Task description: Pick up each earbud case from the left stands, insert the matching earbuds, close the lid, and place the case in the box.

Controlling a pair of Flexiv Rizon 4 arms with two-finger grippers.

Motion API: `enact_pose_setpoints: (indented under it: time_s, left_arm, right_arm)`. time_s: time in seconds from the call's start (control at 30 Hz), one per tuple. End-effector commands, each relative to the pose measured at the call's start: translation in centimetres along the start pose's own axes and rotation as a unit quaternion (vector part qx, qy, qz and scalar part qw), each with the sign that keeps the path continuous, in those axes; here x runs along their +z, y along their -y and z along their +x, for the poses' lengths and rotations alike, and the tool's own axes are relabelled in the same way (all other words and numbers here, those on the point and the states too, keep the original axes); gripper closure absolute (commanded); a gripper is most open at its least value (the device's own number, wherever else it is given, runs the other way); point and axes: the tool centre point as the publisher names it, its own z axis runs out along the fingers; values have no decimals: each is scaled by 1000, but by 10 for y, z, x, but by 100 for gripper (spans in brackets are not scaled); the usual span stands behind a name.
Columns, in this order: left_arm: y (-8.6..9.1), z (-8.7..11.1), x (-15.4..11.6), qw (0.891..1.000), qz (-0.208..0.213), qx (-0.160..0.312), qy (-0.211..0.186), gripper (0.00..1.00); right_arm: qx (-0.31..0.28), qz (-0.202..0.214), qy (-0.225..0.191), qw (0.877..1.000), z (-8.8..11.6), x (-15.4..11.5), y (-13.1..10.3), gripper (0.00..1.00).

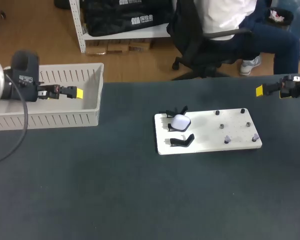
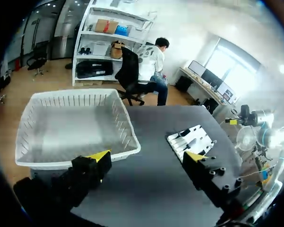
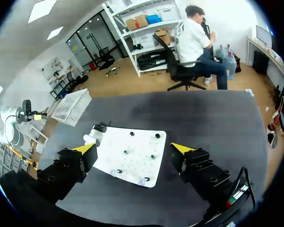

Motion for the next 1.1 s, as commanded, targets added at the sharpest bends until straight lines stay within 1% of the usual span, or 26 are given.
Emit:
enact_pose_setpoints:
  time_s: [0.03,0.1,0.13,0.17,0.2,0.23,0.27,0.3,0.33,0.4,0.43,0.47,0.5,1.0,1.03,1.07,1.1]
  left_arm:
    - [-2,6,0,934,239,243,105,0]
    - [5,6,3,919,249,287,102,0]
    - [8,6,2,905,272,307,108,0]
    - [12,6,1,895,287,321,113,0]
    - [15,5,2,887,293,339,111,0]
    - [19,6,2,873,303,364,114,0]
    - [24,7,2,867,313,371,114,0]
    - [28,7,1,855,327,386,113,0]
    - [31,8,1,846,336,400,107,0]
    - [38,10,3,832,346,424,96,0]
    - [41,11,4,829,347,430,90,0]
    - [44,10,5,833,341,427,81,0]
    - [46,9,7,848,320,416,72,0]
    - [46,9,7,848,320,416,72,0]
    - [51,12,11,856,306,410,68,0]
    - [55,15,16,874,283,391,58,0]
    - [59,15,21,884,267,380,44,0]
  right_arm:
    - [0,0,0,1000,0,0,0,0]
    - [0,0,0,1000,0,0,0,0]
    - [0,0,0,1000,0,0,0,0]
    - [0,0,0,1000,0,0,0,0]
    - [0,0,0,1000,0,0,0,0]
    - [0,0,0,1000,0,0,0,0]
    - [0,0,0,1000,0,0,0,0]
    - [0,0,0,1000,0,0,0,0]
    - [0,0,0,1000,0,0,0,0]
    - [0,0,0,1000,0,0,0,0]
    - [0,0,0,1000,0,0,0,0]
    - [0,0,0,1000,0,0,0,0]
    - [0,0,0,1000,0,0,0,0]
    - [0,0,0,1000,0,0,0,0]
    - [0,0,0,1000,0,0,0,0]
    - [0,0,0,1000,0,0,0,0]
    - [0,0,0,1000,0,0,0,0]
